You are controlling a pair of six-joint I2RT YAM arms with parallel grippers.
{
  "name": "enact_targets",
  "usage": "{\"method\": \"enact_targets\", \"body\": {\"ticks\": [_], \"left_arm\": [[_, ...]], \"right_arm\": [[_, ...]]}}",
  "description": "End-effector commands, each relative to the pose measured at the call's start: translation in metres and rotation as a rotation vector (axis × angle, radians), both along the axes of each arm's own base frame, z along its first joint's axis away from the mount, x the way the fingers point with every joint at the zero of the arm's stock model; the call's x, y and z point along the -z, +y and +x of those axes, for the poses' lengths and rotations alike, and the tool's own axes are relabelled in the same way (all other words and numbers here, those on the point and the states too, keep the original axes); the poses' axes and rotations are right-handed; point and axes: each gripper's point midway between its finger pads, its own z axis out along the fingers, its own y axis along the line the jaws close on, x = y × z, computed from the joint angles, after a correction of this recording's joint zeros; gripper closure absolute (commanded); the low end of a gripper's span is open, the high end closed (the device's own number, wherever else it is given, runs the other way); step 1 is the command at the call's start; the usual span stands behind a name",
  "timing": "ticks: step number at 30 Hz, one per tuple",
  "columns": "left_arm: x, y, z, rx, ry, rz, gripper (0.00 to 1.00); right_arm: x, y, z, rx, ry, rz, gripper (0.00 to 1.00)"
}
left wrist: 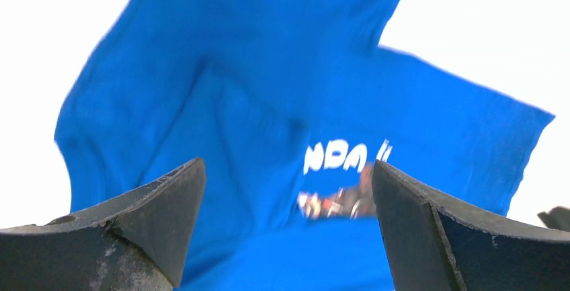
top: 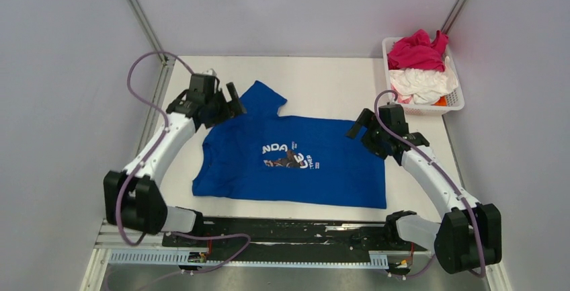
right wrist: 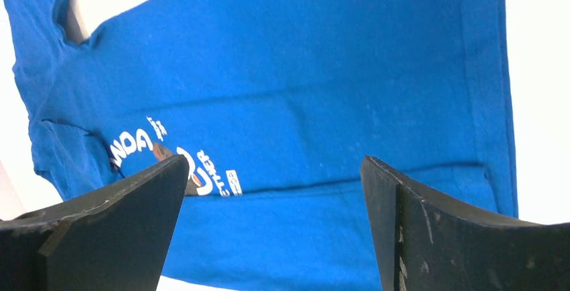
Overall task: Fold and stack the t-shirts
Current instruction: Grab the side of the flattened tshirt furthest away from the robot with both arms
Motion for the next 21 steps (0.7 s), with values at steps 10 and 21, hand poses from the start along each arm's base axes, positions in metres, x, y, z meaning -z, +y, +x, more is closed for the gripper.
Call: {"method": "enact_targets", "body": {"ticks": [10, 21], "left_arm": [[0.019, -0.032, 0.224, 0.159, -0.058, 0.221, 0.0], [0.085, -0.06, 0.294, 0.237, -0.081, 0.208, 0.0]], "right_arm": [[-0.004, -0.02, 0.049, 0.071, -0.121, -0.075, 0.0], [0.013, -0.029, 0.05, 0.08, -0.088, -0.114, 0.0]]}}
